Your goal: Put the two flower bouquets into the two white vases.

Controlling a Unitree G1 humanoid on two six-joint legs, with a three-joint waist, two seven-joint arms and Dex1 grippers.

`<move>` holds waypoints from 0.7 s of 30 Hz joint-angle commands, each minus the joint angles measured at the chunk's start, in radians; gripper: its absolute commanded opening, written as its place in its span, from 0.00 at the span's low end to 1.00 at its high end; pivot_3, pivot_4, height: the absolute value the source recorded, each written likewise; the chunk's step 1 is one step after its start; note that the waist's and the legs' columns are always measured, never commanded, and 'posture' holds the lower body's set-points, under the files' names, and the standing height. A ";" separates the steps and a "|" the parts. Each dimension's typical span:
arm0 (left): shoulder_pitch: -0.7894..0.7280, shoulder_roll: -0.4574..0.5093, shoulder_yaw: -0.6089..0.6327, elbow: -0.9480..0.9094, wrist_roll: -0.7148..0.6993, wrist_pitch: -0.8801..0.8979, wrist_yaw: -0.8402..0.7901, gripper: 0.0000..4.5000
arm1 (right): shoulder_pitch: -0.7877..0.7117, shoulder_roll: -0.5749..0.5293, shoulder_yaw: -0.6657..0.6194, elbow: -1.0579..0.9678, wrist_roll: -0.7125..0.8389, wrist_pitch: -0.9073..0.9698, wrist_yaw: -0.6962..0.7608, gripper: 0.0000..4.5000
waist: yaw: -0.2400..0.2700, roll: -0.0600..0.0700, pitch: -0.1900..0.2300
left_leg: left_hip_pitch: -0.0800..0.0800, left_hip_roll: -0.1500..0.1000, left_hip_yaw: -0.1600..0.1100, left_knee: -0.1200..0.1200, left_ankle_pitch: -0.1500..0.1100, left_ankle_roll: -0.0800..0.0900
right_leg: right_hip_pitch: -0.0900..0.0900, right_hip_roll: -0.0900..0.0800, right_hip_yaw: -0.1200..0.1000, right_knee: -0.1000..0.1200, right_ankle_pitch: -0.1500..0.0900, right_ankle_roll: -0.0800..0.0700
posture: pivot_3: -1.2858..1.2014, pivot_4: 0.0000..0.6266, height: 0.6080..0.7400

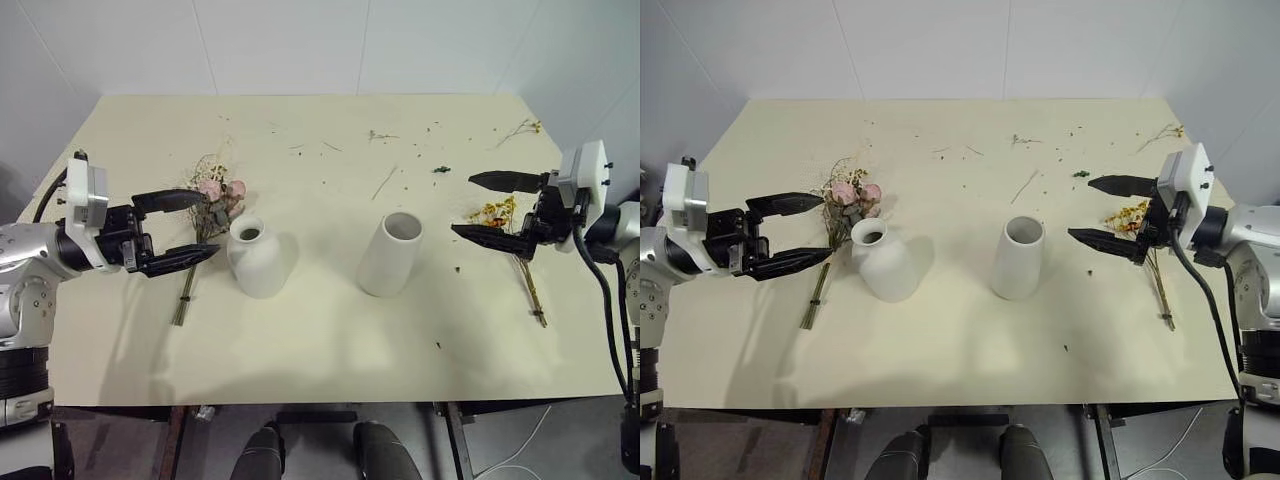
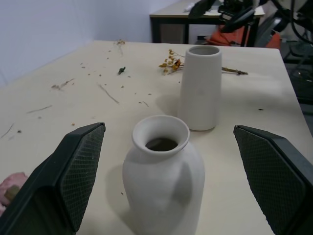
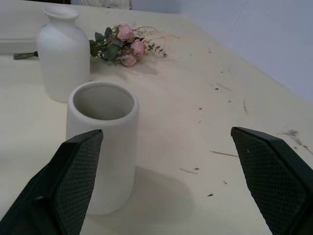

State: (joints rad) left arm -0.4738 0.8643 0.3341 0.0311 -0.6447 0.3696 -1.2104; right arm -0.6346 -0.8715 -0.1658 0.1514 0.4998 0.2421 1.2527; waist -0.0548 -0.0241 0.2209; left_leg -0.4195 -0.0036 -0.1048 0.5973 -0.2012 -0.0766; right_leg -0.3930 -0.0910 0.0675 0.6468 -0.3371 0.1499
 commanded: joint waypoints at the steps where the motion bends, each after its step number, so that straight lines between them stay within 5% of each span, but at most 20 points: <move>1: 0.006 0.024 0.044 -0.041 -0.021 0.000 0.013 1.00 | -0.061 0.015 0.003 0.005 0.001 -0.024 0.016 0.98 | 0.000 0.000 0.000 | 0.000 0.000 0.000 0.000 0.000 0.000 | 0.000 0.000 0.000 0.000 0.000 0.000 | 0.52 0.24 1.00; 9: 0.055 0.102 0.012 -0.071 0.076 0.084 0.121 1.00 | -0.098 0.039 0.020 -0.006 0.005 -0.020 0.034 0.98 | 0.002 0.000 0.000 | 0.000 0.000 0.000 0.000 0.000 0.000 | 0.000 0.000 0.000 0.000 0.000 0.000 | 0.52 0.24 1.00; 17: -0.046 0.182 -0.121 -0.085 0.224 0.480 0.432 1.00 | -0.131 0.082 0.033 -0.053 0.022 -0.009 0.038 0.98 | 0.001 0.000 0.000 | 0.000 0.000 0.000 0.000 0.000 0.000 | 0.000 0.000 0.000 0.001 0.000 0.000 | 0.52 0.24 1.00; 21: -0.141 0.145 -0.211 -0.114 0.233 0.782 0.560 1.00 | -0.125 0.069 0.032 -0.074 0.027 0.000 0.067 0.98 | 0.002 0.000 0.000 | -0.001 0.000 -0.001 0.000 0.000 0.000 | -0.001 0.000 0.000 0.001 0.000 0.000 | 0.52 0.24 1.00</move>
State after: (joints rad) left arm -0.5906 1.0135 0.1481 -0.0394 -0.4283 1.0564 -0.6988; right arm -0.7427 -0.7843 -0.1140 0.1182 0.5029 0.2427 1.3036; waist -0.0530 -0.0242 0.2210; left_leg -0.4203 -0.0039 -0.1054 0.5969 -0.2013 -0.0765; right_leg -0.3942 -0.0908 0.0674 0.6478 -0.3371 0.1500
